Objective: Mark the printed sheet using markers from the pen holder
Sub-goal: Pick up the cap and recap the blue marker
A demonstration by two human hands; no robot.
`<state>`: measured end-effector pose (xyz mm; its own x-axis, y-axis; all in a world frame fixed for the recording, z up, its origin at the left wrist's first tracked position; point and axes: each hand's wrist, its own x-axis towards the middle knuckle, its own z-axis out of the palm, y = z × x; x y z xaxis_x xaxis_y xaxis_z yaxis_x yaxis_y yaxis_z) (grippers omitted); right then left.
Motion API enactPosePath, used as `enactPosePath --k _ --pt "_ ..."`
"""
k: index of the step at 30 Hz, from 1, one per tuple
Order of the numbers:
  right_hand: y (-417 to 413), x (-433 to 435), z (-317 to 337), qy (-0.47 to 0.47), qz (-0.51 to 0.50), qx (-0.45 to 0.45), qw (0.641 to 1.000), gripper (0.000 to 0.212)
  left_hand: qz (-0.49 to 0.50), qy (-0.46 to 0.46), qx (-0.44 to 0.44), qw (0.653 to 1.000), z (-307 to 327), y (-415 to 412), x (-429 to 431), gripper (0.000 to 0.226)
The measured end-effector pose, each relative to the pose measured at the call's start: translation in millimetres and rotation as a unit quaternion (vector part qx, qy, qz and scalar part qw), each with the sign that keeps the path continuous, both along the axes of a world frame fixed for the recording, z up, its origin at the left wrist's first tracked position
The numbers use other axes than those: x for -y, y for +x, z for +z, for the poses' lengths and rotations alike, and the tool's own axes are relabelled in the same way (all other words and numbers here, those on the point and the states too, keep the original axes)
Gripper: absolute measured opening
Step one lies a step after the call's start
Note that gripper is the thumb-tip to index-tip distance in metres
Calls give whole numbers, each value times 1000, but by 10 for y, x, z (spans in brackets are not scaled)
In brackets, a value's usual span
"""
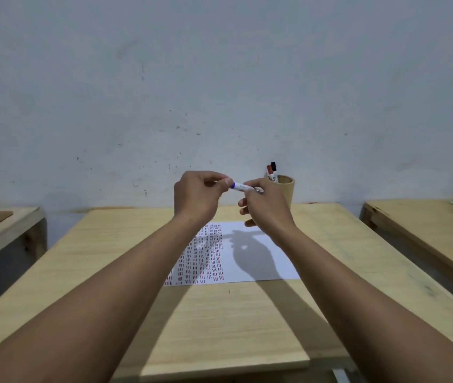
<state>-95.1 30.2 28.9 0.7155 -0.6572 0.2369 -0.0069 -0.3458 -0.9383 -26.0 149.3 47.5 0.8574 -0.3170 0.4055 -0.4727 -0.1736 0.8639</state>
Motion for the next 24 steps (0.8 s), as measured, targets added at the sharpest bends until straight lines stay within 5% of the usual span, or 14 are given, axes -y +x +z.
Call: enactPosePath --k 4,8,15,24 --pt "-6 227 103 -147 16 -75 986 11 -2 31 32 999 91 100 189 18" --pt "52 565 222 -150 -11 -47 987 17 -15 17 25 999 24 167 463 37" --pt "236 1119 439 -104 -27 9 994 26 -42 92 14 995 -424 343 1099 34" --pt "496 1663 459 -214 -104 20 971 21 -68 192 -3 979 -728 572 1731 95"
